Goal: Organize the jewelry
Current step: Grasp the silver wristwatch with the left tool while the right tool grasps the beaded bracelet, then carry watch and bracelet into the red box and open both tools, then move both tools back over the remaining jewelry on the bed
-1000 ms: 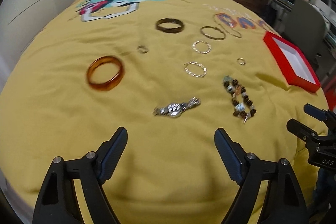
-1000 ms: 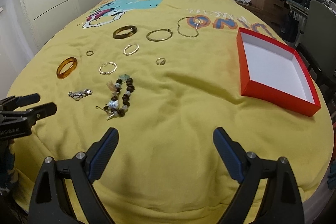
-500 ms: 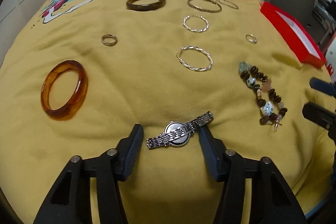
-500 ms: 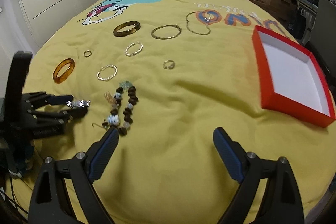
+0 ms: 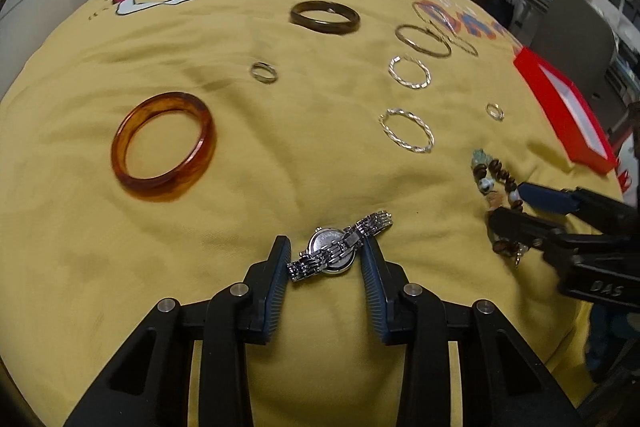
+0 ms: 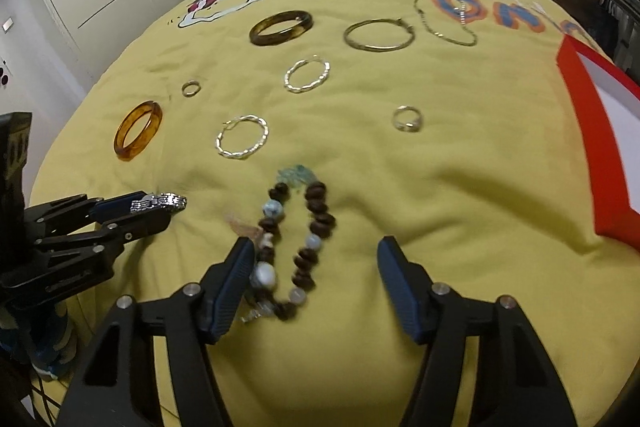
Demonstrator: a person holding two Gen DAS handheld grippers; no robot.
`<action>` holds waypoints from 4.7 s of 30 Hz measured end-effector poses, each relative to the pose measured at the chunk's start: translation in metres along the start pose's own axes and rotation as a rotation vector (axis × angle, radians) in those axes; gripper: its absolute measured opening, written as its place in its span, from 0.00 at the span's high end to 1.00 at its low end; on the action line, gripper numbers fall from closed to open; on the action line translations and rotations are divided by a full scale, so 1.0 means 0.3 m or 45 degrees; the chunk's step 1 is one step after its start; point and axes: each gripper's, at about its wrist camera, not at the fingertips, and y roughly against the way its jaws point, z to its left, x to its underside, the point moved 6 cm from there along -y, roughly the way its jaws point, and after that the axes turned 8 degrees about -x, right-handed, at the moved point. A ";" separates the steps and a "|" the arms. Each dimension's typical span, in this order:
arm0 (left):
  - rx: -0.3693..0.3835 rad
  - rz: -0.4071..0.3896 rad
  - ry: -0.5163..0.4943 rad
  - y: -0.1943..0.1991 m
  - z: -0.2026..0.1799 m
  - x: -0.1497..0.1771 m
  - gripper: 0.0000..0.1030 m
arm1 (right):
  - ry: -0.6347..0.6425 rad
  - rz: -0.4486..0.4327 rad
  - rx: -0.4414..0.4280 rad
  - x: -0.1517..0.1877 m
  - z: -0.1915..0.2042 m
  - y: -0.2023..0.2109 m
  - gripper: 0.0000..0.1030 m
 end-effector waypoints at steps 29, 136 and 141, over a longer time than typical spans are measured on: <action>0.156 -0.078 -0.055 0.241 -0.402 -0.112 0.65 | -0.029 -0.249 0.048 0.017 -0.248 0.499 0.91; -0.370 -0.062 0.235 0.088 0.229 -0.161 0.18 | 0.048 -0.122 0.021 -0.188 -0.178 0.165 0.58; -0.343 -0.041 0.203 0.020 0.231 -0.185 0.28 | 0.034 -0.094 0.035 -0.209 -0.200 0.086 0.58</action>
